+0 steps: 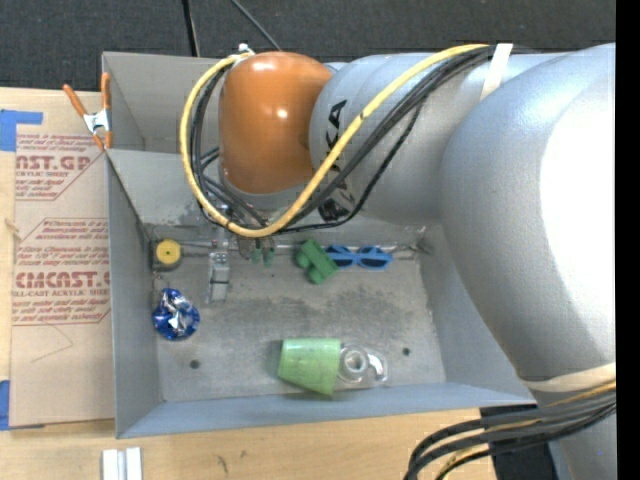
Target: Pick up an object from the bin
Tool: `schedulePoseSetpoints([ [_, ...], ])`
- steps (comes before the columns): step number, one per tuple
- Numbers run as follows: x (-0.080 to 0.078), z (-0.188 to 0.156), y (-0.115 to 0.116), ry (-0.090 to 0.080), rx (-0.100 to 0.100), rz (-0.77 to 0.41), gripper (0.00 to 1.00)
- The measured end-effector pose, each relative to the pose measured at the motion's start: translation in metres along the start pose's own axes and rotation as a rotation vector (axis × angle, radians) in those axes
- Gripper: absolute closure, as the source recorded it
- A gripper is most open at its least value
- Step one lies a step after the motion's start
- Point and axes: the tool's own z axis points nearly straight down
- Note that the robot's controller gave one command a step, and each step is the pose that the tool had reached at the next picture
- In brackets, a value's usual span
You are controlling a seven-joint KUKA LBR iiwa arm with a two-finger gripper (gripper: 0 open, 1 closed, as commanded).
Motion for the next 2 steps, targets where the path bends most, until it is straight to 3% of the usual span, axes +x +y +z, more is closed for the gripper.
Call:
schedulePoseSetpoints([
  [1, 0.0352, 0.0888, 0.0307, 0.008, 0.003, -0.121, 0.00],
  [2, 0.0315, 0.0831, 0.0302, 0.000, 0.000, -0.118, 1.00],
])
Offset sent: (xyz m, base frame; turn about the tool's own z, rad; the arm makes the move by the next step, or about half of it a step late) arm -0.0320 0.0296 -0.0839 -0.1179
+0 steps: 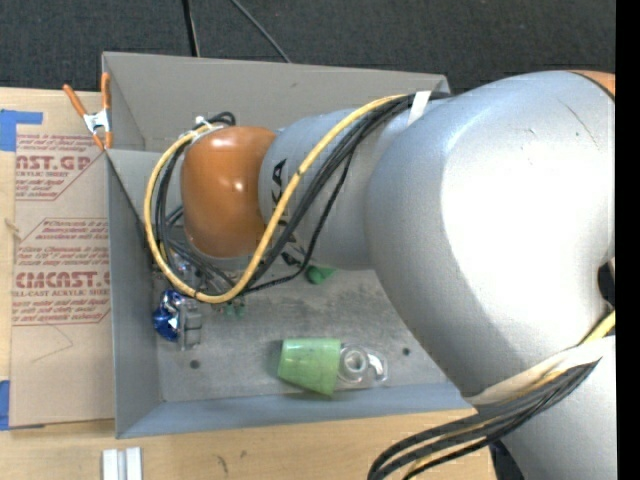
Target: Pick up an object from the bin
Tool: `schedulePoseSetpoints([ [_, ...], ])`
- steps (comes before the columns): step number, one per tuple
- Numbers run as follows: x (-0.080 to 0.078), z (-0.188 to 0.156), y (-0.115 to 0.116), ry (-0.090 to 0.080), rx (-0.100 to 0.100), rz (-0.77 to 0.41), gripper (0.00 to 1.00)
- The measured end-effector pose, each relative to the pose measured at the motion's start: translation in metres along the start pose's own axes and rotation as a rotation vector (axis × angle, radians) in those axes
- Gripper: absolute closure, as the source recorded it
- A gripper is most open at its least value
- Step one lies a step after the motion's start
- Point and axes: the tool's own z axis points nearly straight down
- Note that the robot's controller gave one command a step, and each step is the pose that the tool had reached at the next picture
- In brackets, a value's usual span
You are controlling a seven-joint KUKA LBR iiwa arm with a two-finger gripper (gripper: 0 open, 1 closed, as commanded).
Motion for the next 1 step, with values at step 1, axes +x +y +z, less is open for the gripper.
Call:
schedulePoseSetpoints([
  [1, -0.0047, -0.1123, -0.0107, -0.009, 0.000, -0.047, 1.00],
])
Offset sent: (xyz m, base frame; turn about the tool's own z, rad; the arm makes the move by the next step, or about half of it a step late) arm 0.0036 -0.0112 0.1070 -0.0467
